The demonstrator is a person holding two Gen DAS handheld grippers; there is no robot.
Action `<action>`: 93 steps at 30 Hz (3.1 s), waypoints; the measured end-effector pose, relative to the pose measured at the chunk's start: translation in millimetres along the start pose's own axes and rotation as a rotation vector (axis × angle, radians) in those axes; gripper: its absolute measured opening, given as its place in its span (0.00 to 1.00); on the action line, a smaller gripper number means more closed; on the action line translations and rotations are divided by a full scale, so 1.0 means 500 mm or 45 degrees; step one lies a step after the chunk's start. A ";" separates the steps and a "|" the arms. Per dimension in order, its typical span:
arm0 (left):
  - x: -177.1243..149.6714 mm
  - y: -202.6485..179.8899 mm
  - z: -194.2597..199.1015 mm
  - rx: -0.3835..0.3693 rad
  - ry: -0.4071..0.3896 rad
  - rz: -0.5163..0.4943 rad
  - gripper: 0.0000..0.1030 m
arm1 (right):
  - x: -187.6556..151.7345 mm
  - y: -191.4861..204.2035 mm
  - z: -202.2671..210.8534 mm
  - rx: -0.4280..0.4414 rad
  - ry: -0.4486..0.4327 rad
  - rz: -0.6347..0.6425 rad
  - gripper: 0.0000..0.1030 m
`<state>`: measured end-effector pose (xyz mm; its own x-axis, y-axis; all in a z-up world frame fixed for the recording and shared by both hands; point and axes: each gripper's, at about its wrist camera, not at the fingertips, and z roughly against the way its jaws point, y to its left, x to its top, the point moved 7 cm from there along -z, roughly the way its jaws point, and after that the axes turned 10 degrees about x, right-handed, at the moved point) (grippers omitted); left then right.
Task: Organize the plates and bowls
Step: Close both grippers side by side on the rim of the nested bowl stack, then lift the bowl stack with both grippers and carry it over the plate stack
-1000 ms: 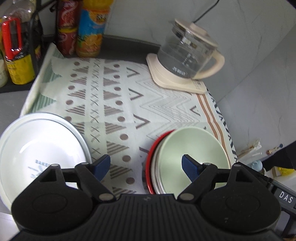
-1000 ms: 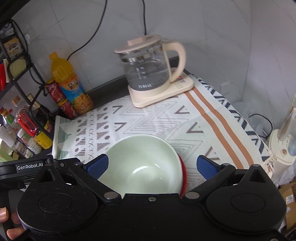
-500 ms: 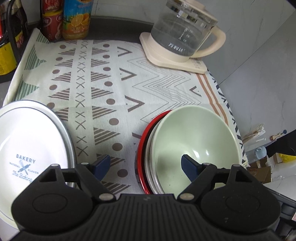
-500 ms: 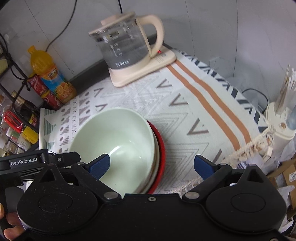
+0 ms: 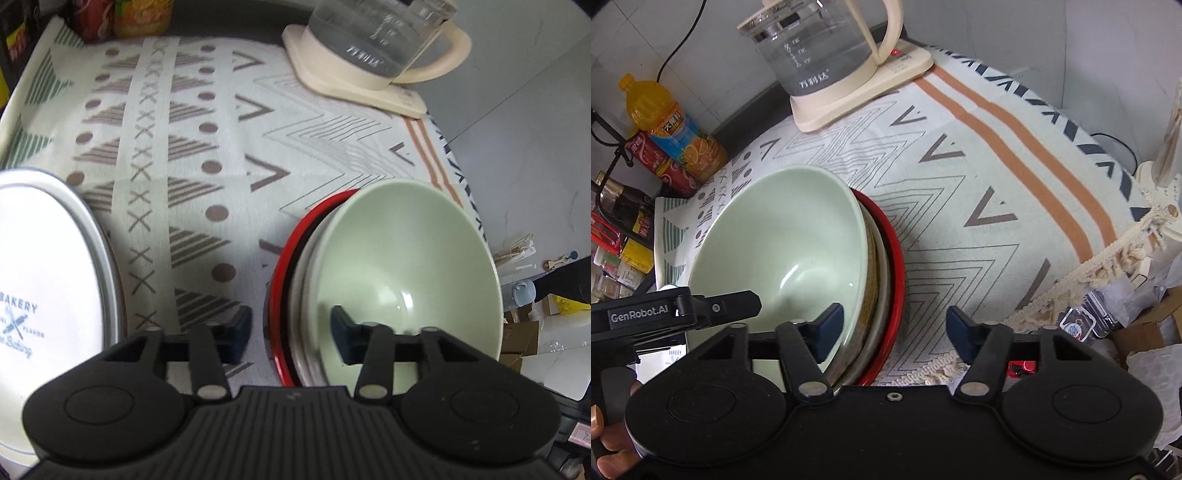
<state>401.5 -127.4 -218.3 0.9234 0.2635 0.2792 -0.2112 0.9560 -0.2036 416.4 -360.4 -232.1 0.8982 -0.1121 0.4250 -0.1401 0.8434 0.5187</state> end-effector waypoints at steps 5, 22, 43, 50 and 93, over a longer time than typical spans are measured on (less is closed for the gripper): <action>-0.007 0.004 -0.010 -0.025 0.024 0.032 0.28 | -0.002 0.003 -0.015 0.027 0.034 0.006 0.43; -0.002 0.008 0.027 -0.003 -0.062 -0.014 0.28 | 0.009 0.020 -0.013 0.054 0.047 0.054 0.31; 0.020 0.095 0.132 -0.009 -0.192 0.125 0.28 | 0.046 0.146 0.023 0.111 -0.023 0.215 0.31; 0.013 0.127 0.162 0.009 -0.226 0.171 0.28 | 0.045 0.188 0.029 0.142 -0.032 0.270 0.31; -0.054 0.385 0.259 0.201 -0.304 0.533 0.29 | -0.033 0.443 -0.049 0.338 0.127 0.601 0.31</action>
<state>294.5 66.3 -143.4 0.6540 0.6326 0.4148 -0.6103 0.7652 -0.2048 380.8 -158.9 -142.6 0.7457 0.3079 0.5909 -0.6261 0.6271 0.4633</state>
